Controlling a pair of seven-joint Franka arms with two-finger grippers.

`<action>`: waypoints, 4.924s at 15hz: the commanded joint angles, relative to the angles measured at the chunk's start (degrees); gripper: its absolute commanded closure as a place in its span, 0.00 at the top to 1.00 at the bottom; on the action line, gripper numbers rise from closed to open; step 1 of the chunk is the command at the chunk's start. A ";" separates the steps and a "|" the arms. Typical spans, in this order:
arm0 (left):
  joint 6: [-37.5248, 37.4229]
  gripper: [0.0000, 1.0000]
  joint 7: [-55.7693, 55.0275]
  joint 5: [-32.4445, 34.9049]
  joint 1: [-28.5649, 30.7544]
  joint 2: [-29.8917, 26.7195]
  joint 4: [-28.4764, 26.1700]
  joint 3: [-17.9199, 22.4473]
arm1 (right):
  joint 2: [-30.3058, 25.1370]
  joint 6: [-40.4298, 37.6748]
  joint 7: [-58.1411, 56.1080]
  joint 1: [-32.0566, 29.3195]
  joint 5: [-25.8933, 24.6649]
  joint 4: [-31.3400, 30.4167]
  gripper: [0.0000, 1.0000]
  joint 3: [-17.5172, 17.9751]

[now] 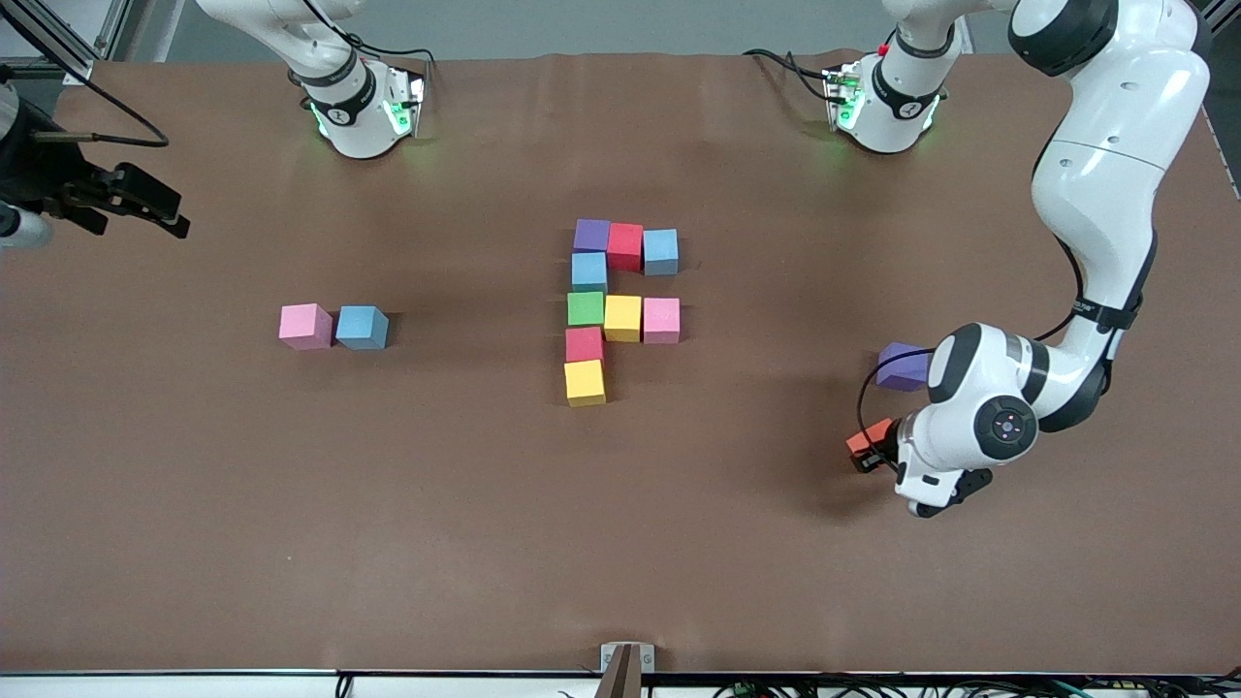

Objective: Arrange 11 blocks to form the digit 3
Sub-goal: 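Place the orange cube beside the bottom yellow cube with the left gripper, then open the left gripper and raise it away from the orange cube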

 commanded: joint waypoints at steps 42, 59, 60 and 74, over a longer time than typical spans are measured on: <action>7.56 0.04 -96.14 -0.91 -39.12 8.53 14.00 5.80 | 5.15 -0.17 -1.22 -1.99 -0.42 7.77 1.00 0.79; 6.69 1.00 -95.17 -0.47 -39.30 7.14 13.83 5.80 | 5.15 0.18 -1.14 -1.91 0.02 7.77 1.00 0.79; 5.64 1.00 -95.17 -0.38 -39.30 6.17 13.83 5.80 | 5.15 0.18 -1.14 -1.91 0.02 7.77 1.00 0.79; -8.34 1.00 -84.47 -0.38 -33.94 -8.34 12.60 5.18 | 5.15 0.18 -1.14 -1.73 0.10 7.77 1.00 0.71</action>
